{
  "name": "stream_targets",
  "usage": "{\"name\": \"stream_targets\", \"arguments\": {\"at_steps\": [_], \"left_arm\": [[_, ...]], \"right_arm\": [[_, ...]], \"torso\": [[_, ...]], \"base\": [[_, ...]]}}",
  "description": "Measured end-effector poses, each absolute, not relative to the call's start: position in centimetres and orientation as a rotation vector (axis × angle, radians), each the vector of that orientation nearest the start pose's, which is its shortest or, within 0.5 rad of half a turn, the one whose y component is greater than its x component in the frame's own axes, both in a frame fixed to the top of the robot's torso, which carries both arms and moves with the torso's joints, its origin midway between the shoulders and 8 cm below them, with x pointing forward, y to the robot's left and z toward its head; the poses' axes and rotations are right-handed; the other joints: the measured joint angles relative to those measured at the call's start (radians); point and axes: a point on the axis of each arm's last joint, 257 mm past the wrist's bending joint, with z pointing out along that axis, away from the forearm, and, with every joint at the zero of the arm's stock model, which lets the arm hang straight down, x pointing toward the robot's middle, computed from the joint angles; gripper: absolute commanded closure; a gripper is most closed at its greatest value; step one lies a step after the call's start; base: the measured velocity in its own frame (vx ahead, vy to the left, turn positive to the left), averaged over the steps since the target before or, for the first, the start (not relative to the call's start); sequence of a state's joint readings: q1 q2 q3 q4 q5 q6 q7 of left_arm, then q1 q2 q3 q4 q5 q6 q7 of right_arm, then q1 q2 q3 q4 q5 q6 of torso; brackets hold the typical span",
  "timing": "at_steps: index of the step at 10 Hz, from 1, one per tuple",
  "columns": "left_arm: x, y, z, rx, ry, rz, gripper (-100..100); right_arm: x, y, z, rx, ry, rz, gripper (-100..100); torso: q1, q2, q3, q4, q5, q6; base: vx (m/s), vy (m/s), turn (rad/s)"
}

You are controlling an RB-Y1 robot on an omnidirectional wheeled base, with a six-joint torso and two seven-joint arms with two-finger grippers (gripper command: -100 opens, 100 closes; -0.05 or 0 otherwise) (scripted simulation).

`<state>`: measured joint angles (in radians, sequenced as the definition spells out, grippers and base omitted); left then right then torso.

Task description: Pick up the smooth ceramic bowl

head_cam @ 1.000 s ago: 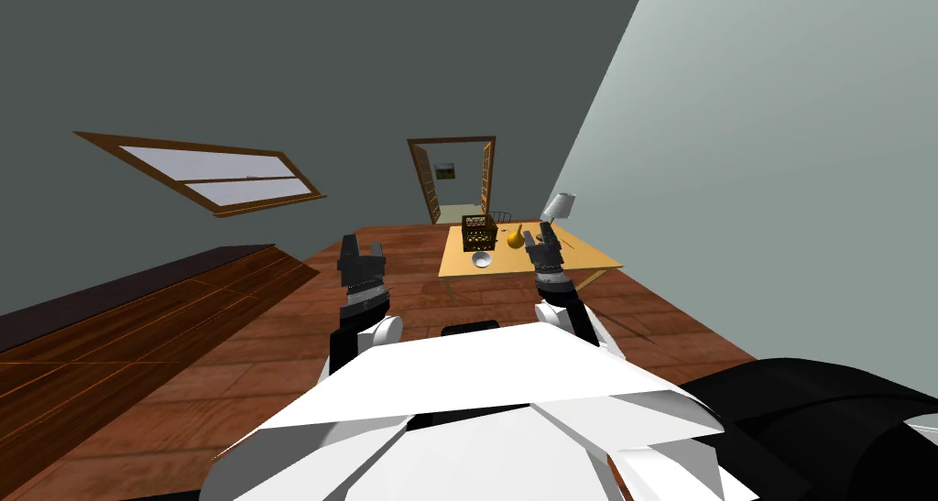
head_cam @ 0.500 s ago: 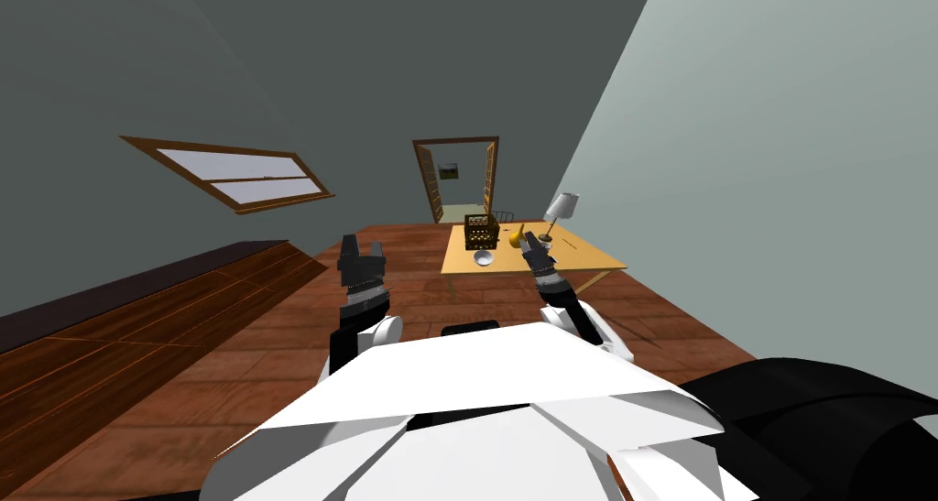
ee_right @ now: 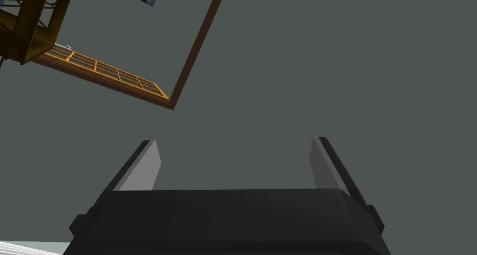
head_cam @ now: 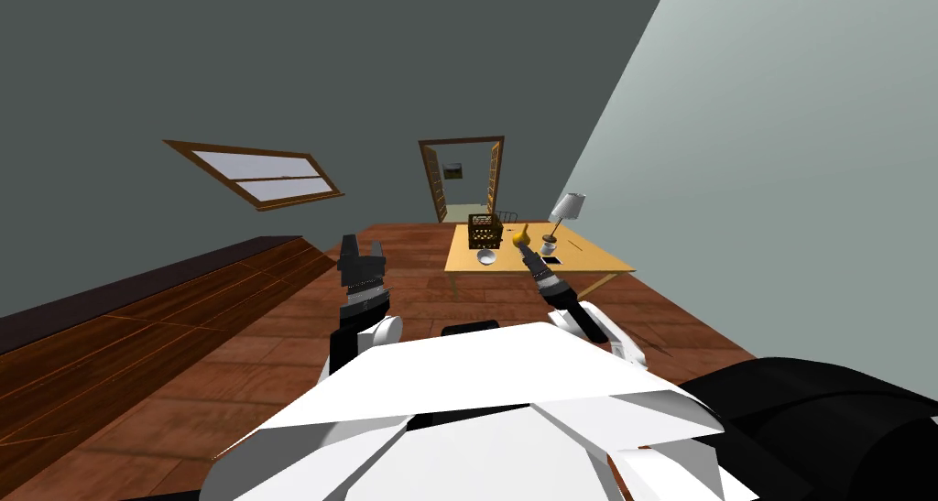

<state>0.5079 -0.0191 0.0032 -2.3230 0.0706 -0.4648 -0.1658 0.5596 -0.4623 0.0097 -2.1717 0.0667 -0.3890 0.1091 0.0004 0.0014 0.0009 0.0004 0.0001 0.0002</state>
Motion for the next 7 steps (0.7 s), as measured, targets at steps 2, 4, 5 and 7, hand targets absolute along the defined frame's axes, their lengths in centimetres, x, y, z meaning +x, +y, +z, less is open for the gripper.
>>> {"name": "stream_targets", "arguments": {"at_steps": [2, 4, 5, 7], "left_arm": [[33.9, 29.1, 3.5, -0.653, 0.596, -1.187, 0], [33.9, 29.1, 3.5, -0.653, 0.596, -1.187, 0], [33.9, 29.1, 3.5, -0.653, 0.596, -1.187, 0], [33.9, 29.1, 3.5, -0.653, 0.596, -1.187, 0]], "right_arm": [[37.4, -27.0, -11.1, 0.381, 1.334, 0.948, -100], [37.4, -28.0, -13.2, 0.350, 1.425, 0.871, -100], [37.4, -28.9, -15.6, 0.335, 1.491, 0.811, -100], [37.2, -29.8, -18.0, 0.299, 1.578, 0.732, -100]], "torso": [[0.001, 0.000, 0.000, 0.000, 0.000, -0.001], [0.001, 0.000, 0.000, 0.000, 0.000, 0.000], [0.002, -0.001, -0.001, 0.000, 0.000, 0.000], [0.002, -0.002, -0.001, 0.000, 0.000, -0.001]], "base": [[-0.022, 0.032, 0.111], [-0.014, 0.039, 0.138], [-0.005, 0.032, 0.075], [0.009, 0.039, 0.111]]}}
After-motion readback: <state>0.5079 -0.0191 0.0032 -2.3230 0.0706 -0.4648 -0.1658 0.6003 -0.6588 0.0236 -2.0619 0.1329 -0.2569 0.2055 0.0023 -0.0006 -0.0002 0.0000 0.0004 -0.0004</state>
